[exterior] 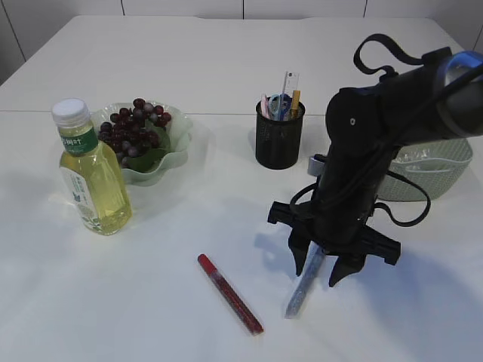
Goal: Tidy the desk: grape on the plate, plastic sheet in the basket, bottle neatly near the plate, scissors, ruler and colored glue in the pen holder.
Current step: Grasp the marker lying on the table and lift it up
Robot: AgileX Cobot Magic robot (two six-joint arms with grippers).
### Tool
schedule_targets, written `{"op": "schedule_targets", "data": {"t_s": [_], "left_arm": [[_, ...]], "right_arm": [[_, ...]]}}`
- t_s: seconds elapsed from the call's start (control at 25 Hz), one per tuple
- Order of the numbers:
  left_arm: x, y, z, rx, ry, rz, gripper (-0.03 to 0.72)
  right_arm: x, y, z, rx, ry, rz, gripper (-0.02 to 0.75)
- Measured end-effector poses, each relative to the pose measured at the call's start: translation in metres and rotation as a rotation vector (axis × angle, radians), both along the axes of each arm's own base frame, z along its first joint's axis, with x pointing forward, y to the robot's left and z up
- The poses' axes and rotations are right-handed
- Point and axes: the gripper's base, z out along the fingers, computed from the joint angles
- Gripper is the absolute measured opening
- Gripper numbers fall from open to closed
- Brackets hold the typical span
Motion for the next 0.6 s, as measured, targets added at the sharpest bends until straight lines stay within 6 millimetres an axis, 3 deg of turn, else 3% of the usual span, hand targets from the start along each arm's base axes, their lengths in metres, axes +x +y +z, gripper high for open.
{"op": "schedule_targets", "data": {"t_s": [0.6], "left_arm": [[0.0022,0.0037,0.0001,0.04,-0.025,0.016,0.29]], "right_arm": [[0.0044,0.0013,0.0001,0.015,-0.048,-0.006,0.378]]}}
